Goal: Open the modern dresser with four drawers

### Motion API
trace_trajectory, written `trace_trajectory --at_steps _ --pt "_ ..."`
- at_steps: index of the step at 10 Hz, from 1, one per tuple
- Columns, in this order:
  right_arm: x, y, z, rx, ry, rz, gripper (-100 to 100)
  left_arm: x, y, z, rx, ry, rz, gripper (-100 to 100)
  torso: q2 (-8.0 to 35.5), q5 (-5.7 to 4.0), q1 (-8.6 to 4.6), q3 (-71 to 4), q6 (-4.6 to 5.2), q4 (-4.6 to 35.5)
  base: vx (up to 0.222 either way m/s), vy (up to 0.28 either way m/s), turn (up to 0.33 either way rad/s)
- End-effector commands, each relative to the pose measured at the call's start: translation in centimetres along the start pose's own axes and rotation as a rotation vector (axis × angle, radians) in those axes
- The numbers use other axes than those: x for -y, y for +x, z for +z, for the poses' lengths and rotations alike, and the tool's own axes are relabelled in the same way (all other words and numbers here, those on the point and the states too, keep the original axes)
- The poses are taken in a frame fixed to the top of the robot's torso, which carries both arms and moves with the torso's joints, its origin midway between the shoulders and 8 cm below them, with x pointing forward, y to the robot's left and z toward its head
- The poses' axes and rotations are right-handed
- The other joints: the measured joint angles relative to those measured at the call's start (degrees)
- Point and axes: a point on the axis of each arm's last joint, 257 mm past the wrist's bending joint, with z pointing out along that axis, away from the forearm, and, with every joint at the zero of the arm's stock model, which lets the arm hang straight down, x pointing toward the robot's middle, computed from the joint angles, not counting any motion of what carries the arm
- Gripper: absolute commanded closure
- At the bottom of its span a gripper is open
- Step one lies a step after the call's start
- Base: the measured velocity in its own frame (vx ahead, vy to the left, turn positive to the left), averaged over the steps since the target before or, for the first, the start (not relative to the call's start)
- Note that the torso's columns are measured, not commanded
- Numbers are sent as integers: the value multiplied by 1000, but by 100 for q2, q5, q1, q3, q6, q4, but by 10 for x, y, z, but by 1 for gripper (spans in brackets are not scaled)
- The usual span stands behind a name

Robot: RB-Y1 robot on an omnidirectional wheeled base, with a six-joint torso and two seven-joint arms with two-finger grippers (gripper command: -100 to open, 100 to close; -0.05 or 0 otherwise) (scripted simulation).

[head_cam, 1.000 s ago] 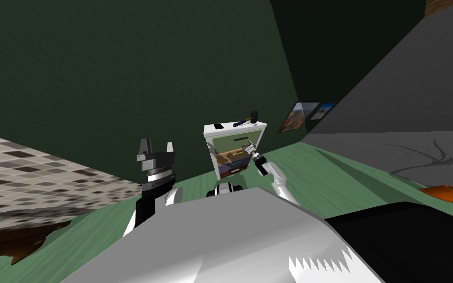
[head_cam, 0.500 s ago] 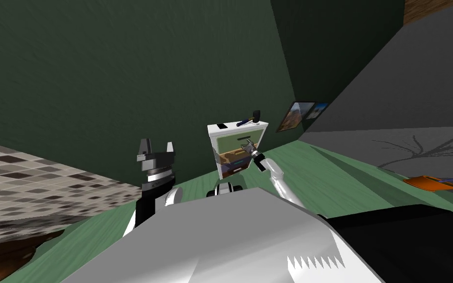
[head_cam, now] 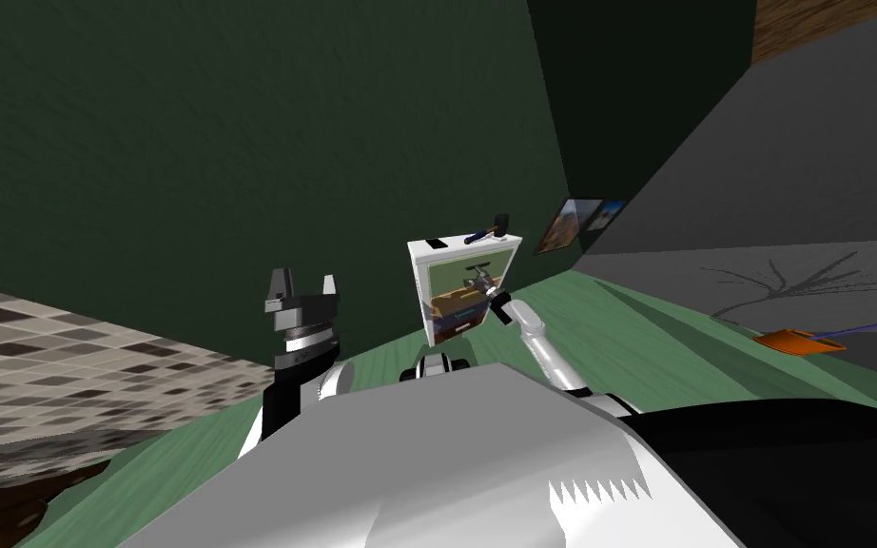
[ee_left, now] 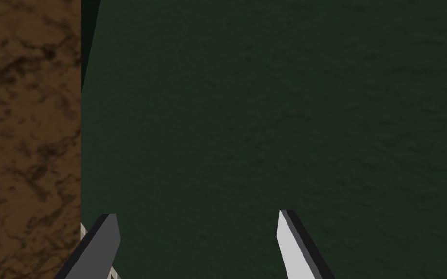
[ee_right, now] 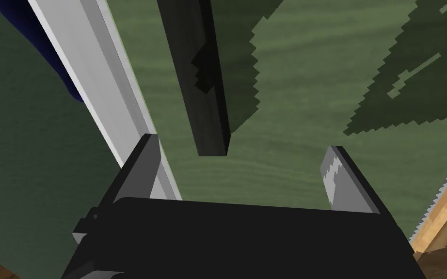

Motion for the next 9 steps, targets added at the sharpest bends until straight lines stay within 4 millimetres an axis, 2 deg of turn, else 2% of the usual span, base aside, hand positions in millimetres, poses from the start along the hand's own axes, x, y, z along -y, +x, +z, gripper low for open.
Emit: trace_trajectory --at_steps 1,2,3,4,5,6,9 --pt "2 7 7 -2 -14 -111 -100 0 0 0 0 0 0 0 -1 2 6 0 0 0 3 80 -34" --pt "4 11 10 -4 -20 -164 -100 0 0 0 0 0 0 0 -3 3 8 -1 0 -1 -6 87 -43" --pt "3 9 8 -2 -16 -132 -100 0 0 0 0 0 0 0 0 3 11 0 0 0 -4 42 -12" --pt "11 17 9 -5 -17 -140 -100 0 0 0 0 0 0 0 -1 0 -2 0 0 0 62 62 20" --pt "7 13 9 -4 -17 -141 -100 0 0 0 0 0 0 0 -20 1 7 -11 -1 -4 40 38 2" --pt "8 13 9 -4 -17 -140 100 0 0 0 0 0 0 0 -9 1 2 -7 0 -4 6 6 0" --pt "13 10 7 14 -16 -140 100 0 0 0 0 0 0 0 52 0 2 34 1 16 -167 -21 -58"
